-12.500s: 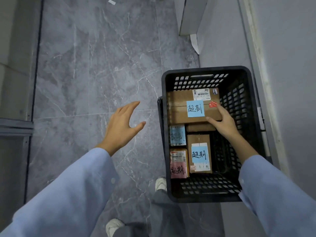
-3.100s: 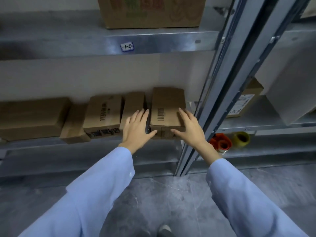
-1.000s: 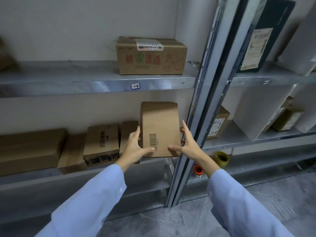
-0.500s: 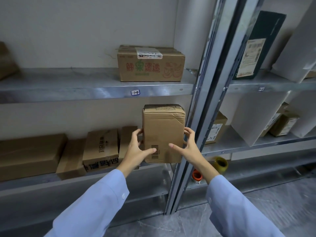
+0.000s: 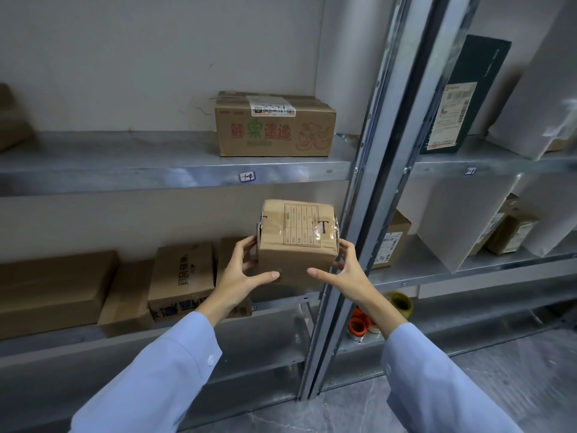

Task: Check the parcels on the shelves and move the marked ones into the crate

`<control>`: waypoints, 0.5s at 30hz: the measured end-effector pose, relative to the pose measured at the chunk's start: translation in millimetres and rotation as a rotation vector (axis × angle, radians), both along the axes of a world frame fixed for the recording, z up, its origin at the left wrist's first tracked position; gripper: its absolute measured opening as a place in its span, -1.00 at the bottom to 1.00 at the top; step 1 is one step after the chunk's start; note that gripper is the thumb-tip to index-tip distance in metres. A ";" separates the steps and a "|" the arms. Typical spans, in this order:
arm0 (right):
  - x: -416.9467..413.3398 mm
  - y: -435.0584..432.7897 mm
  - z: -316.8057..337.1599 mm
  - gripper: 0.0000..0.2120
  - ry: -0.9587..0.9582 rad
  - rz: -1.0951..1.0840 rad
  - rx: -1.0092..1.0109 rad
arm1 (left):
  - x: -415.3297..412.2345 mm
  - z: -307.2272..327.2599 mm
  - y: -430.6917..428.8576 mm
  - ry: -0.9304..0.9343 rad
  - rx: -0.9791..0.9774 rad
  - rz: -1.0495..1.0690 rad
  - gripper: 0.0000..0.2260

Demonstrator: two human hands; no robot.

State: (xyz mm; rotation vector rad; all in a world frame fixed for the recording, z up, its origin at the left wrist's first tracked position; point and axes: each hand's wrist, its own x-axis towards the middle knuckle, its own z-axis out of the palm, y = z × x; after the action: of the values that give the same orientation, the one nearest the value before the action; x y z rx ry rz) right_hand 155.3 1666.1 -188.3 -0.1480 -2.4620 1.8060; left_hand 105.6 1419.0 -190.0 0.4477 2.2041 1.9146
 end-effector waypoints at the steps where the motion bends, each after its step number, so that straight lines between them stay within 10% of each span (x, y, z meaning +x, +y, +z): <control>1: 0.5 -0.5 1.4 0.00 -0.009 0.004 0.002 | -0.5 0.8 -1.5 -0.011 0.017 -0.014 -0.18; 7: 4.6 -7.8 8.6 0.06 0.042 0.064 0.043 | 0.2 3.1 -2.2 -0.019 0.021 -0.052 0.02; 15: 12.6 -5.8 13.7 -0.17 0.016 0.081 0.037 | 3.2 1.8 -3.2 -0.007 0.016 -0.050 -0.23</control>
State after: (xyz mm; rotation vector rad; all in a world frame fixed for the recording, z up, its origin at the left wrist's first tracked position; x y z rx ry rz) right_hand 167.9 1660.2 -174.5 -0.0320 -2.5237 1.7834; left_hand 108.9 1415.8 -188.2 0.4934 2.1535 1.9069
